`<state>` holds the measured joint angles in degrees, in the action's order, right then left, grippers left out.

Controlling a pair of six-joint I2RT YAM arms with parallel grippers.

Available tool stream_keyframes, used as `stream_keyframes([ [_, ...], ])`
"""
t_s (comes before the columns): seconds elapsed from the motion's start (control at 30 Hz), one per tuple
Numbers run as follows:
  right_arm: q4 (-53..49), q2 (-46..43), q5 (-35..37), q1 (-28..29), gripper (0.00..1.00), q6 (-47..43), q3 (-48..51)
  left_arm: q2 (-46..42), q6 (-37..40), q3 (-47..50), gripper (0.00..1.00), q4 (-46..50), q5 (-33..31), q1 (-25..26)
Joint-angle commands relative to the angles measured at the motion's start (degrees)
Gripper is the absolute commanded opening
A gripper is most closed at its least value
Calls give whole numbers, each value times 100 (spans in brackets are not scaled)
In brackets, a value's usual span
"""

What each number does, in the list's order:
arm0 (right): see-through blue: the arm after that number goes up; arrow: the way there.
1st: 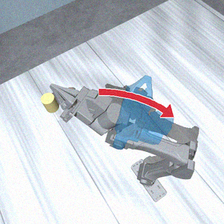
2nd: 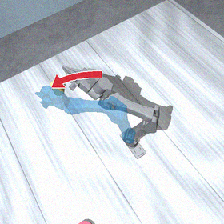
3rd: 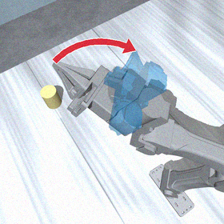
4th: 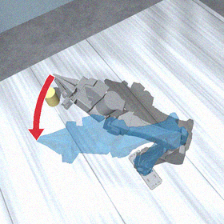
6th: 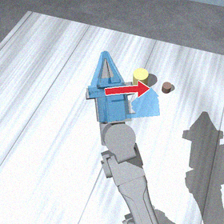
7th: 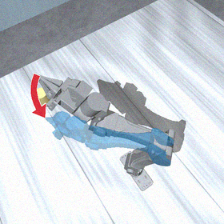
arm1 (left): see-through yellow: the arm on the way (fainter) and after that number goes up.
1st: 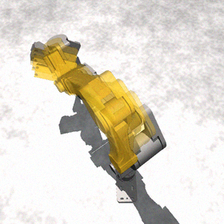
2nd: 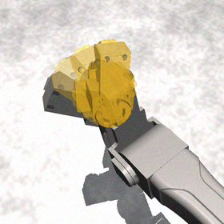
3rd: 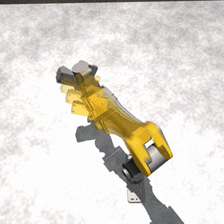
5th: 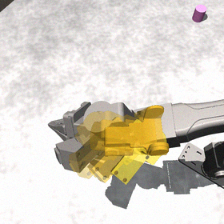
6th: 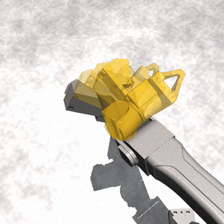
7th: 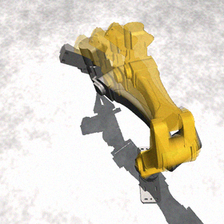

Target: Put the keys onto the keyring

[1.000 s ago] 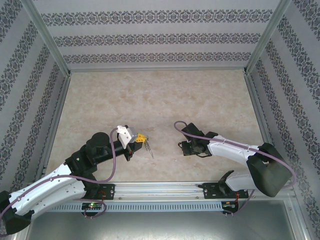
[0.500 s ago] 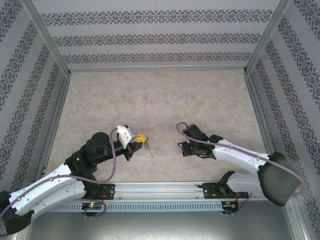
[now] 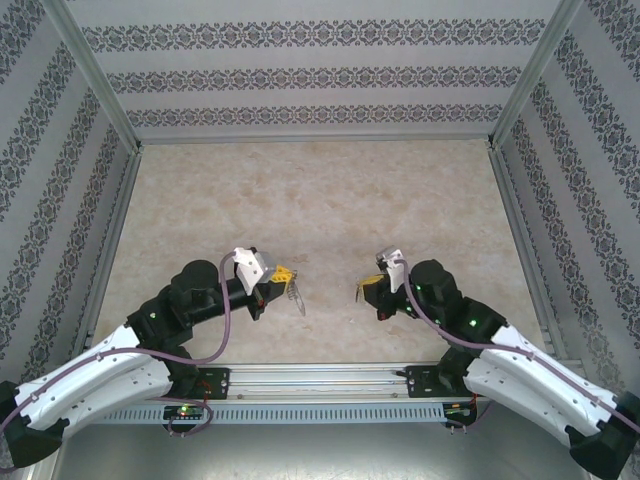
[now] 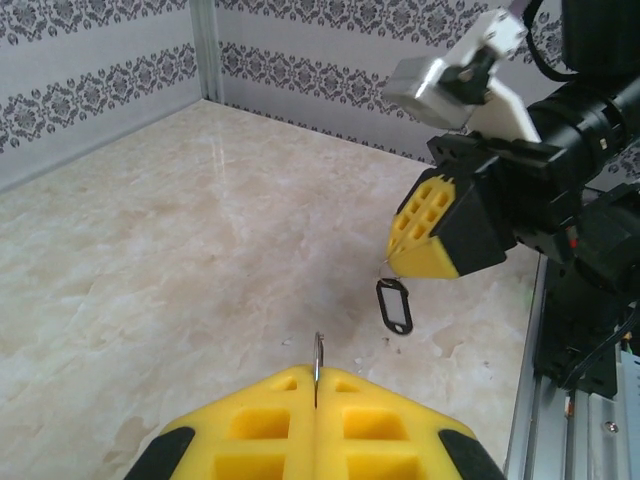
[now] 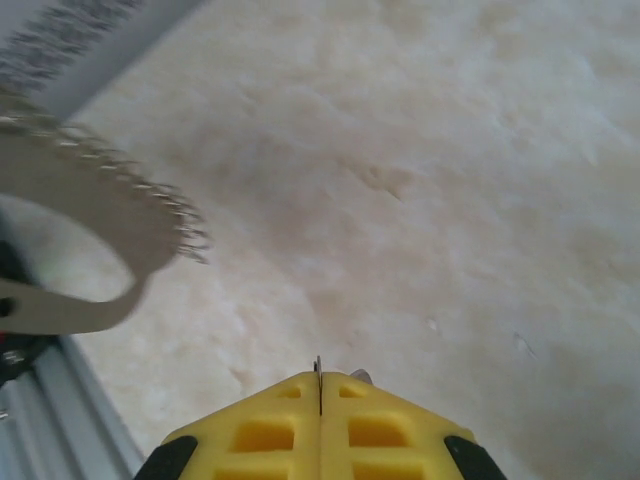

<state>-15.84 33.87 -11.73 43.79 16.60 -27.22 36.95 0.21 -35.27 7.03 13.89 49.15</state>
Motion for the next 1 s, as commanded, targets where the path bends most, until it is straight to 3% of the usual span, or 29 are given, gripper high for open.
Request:
stream_keyframes([
  [0.0, 332, -244, -832, 94, 0, -414, 17, 38, 219, -358, 0, 191, 372, 69],
  [0.17, 614, -93, -1527, 276, 0, -530, -284, 246, 412, -457, 0, 163, 945, 69],
  [0.4, 743, 57, -1754, 660, 0, -764, -675, 449, 456, -358, 0, -45, 1292, 78],
  [0.6, 696, 330, -1323, 872, 0, -893, -978, 670, 528, -413, 0, 5, 1217, 100],
  [0.8, 451, 879, -379, 1438, 0, -1367, -1310, 799, 647, -534, 0, 125, 989, 174],
  [0.97, 478, 1216, -255, 1596, 0, -1435, -1444, 831, 691, -515, 0, 142, 964, 205],
])
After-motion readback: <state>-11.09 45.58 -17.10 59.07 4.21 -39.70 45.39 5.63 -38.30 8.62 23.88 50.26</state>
